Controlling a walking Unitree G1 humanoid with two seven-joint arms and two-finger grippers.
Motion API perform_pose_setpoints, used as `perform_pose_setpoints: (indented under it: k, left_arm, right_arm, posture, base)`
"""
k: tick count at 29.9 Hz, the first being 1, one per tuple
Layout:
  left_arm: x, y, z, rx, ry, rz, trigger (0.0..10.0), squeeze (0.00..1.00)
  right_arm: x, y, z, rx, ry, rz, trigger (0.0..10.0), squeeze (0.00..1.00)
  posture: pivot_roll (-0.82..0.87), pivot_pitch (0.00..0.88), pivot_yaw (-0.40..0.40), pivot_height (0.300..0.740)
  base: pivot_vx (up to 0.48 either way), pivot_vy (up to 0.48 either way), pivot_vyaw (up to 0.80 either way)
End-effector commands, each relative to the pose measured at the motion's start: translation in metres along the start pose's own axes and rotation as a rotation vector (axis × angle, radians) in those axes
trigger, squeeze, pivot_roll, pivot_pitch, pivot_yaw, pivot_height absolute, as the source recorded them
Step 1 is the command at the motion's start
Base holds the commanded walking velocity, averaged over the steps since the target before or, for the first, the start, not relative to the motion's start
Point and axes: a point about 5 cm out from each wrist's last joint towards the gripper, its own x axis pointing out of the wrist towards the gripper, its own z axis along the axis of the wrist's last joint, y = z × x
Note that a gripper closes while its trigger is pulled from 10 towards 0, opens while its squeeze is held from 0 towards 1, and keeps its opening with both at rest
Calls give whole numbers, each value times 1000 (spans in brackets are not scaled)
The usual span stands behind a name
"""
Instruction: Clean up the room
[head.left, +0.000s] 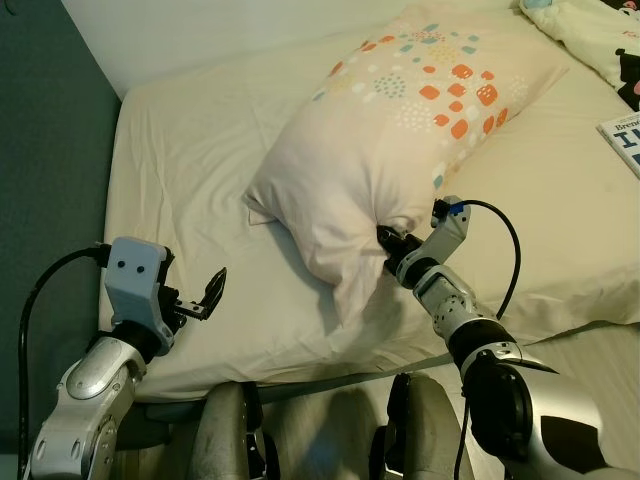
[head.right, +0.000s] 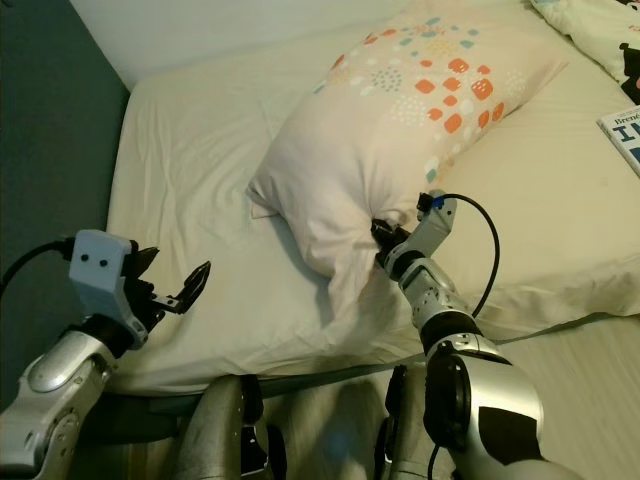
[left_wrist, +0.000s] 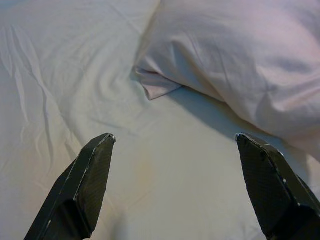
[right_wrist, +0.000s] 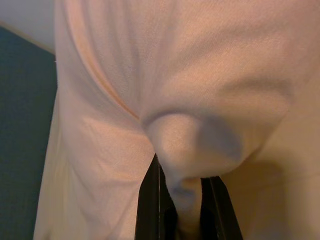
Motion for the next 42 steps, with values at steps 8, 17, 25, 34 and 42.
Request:
perform_pose_setpoints:
  k: [8, 17, 25, 34, 42]
  left_arm:
    - [9, 20, -17, 3, 24, 140, 10000, 0]
    - [22, 26, -19, -10, 11, 183, 10000, 0]
    - [23, 38, -18, 15, 3, 217, 10000, 0]
    - [26, 31, -20, 17, -4, 183, 10000, 0]
    - [26, 22, -23, 1, -5, 162, 10000, 0]
  right_arm:
    - [4, 51, -20, -7, 193, 502, 0, 0]
    - [-31, 92, -53, -9, 448, 1006, 0, 0]
    - [-79, 78, -51, -29, 652, 1216, 0, 0]
    - [-112, -8, -33, -458, 957, 1044, 0, 0]
    - [-116, -57, -21, -756, 1014, 661, 0, 0]
  posture:
    - [49, 248, 1, 601]
    - [20, 199, 9, 601]
    - [20, 204, 14, 601]
    - [24, 214, 30, 601]
    - [30, 220, 28, 601]
  base:
    - [0, 0, 0]
    - [0, 0, 0]
    - [0, 0, 0]
    - [0, 0, 0]
    - [0, 0, 0]
